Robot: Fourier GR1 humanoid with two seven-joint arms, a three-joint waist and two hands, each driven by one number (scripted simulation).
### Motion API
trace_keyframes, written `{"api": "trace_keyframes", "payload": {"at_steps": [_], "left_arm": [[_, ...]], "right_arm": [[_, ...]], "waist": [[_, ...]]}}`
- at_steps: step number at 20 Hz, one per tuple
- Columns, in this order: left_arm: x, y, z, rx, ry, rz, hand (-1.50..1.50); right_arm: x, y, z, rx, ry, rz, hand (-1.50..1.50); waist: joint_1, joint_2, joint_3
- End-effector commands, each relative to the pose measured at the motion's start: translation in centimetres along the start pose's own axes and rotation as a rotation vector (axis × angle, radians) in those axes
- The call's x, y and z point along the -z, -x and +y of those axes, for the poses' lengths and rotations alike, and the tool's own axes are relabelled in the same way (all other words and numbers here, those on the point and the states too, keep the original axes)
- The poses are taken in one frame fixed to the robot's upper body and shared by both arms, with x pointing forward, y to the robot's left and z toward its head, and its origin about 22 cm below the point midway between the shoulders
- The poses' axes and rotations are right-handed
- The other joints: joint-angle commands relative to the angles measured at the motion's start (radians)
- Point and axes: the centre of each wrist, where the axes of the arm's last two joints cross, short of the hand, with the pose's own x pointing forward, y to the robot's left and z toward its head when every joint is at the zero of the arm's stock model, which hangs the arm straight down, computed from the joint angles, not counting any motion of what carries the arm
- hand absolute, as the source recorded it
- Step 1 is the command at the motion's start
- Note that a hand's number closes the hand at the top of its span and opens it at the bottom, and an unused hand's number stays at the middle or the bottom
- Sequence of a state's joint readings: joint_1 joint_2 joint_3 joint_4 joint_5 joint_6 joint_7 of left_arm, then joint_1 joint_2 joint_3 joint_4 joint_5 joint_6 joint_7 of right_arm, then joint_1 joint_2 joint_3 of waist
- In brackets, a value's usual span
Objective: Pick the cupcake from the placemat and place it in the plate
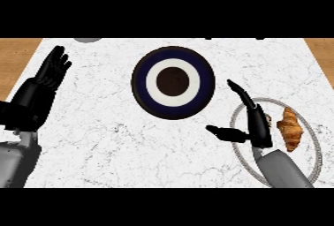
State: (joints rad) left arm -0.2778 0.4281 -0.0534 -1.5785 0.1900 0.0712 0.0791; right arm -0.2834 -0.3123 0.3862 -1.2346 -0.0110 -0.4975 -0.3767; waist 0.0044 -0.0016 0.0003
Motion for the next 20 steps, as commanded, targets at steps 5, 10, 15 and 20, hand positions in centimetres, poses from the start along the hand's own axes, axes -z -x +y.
{"api": "trace_keyframes", "payload": {"at_steps": [5,10,15,20], "left_arm": [[-0.4,0.2,0.0,0.002,-0.005,0.008,0.00],[0.3,-0.2,0.0,0.000,-0.013,0.024,0.00],[0.3,-0.1,0.0,-0.017,-0.005,0.018,0.00],[-0.1,1.0,0.9,-0.007,0.000,0.012,0.00]], "right_arm": [[4.0,-3.5,-5.9,-0.362,-0.082,0.165,-1.50],[5.5,-5.0,-7.7,-0.606,-0.274,0.404,-1.50],[5.0,-6.7,-7.4,-0.755,-0.523,0.605,-1.50],[6.5,-7.6,-5.2,-0.775,-0.566,0.705,-1.50]], "waist": [[-0.013,-0.007,-0.006],[-0.015,-0.006,-0.008],[-0.017,-0.006,-0.005],[0.003,0.003,-0.001]]}}
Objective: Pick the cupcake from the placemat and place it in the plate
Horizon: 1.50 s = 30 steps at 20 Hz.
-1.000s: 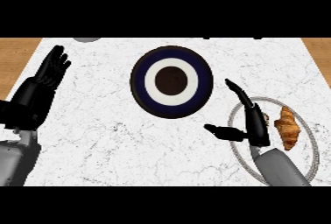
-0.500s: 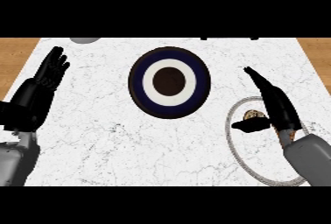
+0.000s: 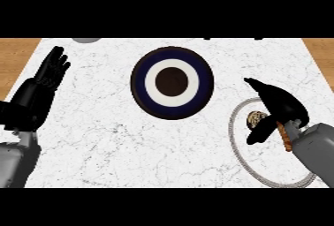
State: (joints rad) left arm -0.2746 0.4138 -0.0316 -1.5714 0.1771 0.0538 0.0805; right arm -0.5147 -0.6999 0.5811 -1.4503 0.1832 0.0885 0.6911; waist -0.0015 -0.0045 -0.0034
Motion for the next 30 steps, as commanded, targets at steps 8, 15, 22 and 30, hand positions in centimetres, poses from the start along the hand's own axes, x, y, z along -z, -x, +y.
{"api": "trace_keyframes", "payload": {"at_steps": [8,15,22,30], "left_arm": [[-1.1,0.8,-0.4,0.009,-0.006,-0.004,0.00],[0.7,0.5,-1.0,0.003,-0.009,-0.014,0.00],[0.6,-0.8,0.0,0.005,0.007,-0.014,0.00],[-2.3,-0.7,-1.2,-0.015,0.012,-0.009,0.00]], "right_arm": [[0.4,1.5,0.2,-0.135,-0.036,0.192,-1.50],[1.6,2.4,2.8,-0.151,-0.095,0.275,-1.50],[5.5,3.9,3.8,-0.133,-0.144,0.276,-1.50],[6.0,7.2,7.2,-0.141,-0.163,0.307,-1.50]], "waist": [[0.000,0.003,0.003],[-0.002,0.004,0.003],[0.009,0.006,0.004],[0.010,0.005,0.004]]}}
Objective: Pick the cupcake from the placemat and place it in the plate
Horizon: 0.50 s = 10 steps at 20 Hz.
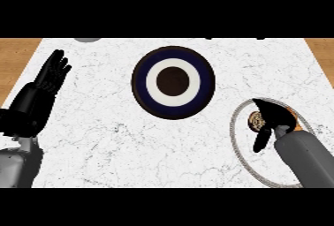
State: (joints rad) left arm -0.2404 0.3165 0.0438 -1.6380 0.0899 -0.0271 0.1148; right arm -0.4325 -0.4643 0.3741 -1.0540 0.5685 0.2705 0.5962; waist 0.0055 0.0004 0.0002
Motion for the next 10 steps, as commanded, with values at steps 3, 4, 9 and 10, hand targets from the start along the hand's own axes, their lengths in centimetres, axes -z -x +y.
{"api": "trace_keyframes", "payload": {"at_steps": [3,4,9,10], "left_arm": [[1.3,-0.4,0.0,0.023,0.004,-0.012,0.00],[2.3,0.8,0.5,0.004,0.004,0.005,0.00],[1.4,-0.1,-0.3,0.007,0.006,-0.007,0.00],[1.2,0.2,-0.2,0.012,-0.008,0.006,0.00]], "right_arm": [[2.2,0.9,1.6,-0.031,-0.018,0.036,-1.50],[2.2,0.7,0.5,-0.075,-0.018,0.068,-1.50],[2.5,1.1,2.6,-0.041,0.221,-0.095,1.50],[1.7,0.2,2.1,-0.039,0.262,-0.092,1.50]], "waist": [[0.000,0.001,0.000],[-0.002,0.003,0.000],[0.003,0.003,0.001],[-0.003,0.000,0.000]]}}
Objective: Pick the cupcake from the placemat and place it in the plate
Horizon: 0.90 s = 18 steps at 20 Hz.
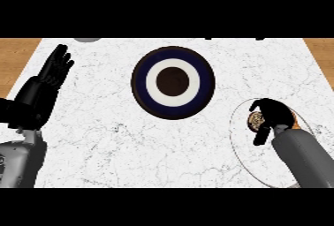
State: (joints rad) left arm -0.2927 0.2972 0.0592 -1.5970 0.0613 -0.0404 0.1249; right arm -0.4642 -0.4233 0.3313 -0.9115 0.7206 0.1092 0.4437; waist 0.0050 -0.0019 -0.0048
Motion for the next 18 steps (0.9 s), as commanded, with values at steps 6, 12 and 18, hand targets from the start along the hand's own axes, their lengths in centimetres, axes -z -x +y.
{"api": "trace_keyframes", "payload": {"at_steps": [6,12,18], "left_arm": [[0.2,-0.1,0.2,-0.001,0.010,-0.020,0.00],[0.3,-0.7,0.2,-0.010,0.023,-0.030,0.00],[0.4,-0.9,-0.8,-0.015,0.031,-0.017,0.00]], "right_arm": [[2.0,8.9,-2.3,0.023,0.254,-0.172,1.50],[2.0,14.3,-2.8,0.065,0.406,-0.281,1.50],[3.0,14.2,-6.9,0.216,0.465,-0.489,1.50]], "waist": [[0.020,0.022,0.010],[0.037,0.025,0.013],[0.036,0.016,0.010]]}}
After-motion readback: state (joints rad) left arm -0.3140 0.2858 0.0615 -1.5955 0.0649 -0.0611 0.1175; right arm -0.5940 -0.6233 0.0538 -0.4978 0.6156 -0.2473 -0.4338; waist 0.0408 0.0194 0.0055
